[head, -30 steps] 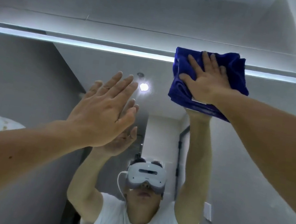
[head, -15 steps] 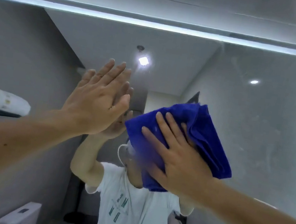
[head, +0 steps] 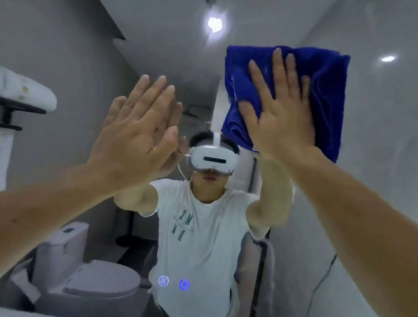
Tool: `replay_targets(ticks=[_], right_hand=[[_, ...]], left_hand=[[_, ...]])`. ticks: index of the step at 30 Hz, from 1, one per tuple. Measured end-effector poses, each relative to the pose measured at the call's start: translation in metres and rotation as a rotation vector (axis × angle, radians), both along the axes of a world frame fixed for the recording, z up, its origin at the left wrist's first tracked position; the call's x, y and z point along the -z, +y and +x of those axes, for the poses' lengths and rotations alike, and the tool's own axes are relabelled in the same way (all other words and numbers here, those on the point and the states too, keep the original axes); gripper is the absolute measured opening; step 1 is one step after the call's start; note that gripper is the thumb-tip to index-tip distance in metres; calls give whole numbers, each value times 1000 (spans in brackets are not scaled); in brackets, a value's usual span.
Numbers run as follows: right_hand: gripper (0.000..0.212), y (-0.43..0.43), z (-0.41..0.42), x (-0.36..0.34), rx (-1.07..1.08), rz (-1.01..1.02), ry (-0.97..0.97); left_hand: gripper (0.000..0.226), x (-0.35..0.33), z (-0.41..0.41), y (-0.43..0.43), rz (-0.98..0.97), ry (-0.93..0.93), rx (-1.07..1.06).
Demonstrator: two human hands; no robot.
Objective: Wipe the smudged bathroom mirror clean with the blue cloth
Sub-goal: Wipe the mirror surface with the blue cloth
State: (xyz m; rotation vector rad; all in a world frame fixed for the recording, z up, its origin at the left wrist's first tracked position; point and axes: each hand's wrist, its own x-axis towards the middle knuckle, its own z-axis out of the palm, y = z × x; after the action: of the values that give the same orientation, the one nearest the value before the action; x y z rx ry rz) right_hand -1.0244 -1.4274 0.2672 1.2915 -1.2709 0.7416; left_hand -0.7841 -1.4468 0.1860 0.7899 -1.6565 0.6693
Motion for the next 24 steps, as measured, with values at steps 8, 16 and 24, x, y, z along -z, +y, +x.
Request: replay_targets(ticks=[8,16,24], right_hand=[[61,-2,1,159,-139,142,213],[55,25,-27,254,-131,310,406],[59,20,-15,165,-192,151,200]], left_hand=[[64,29,5,-7,-19,-4,21],[65,53,9,0,42,-29,-2],[68,77,4,3,85,-102,-35]])
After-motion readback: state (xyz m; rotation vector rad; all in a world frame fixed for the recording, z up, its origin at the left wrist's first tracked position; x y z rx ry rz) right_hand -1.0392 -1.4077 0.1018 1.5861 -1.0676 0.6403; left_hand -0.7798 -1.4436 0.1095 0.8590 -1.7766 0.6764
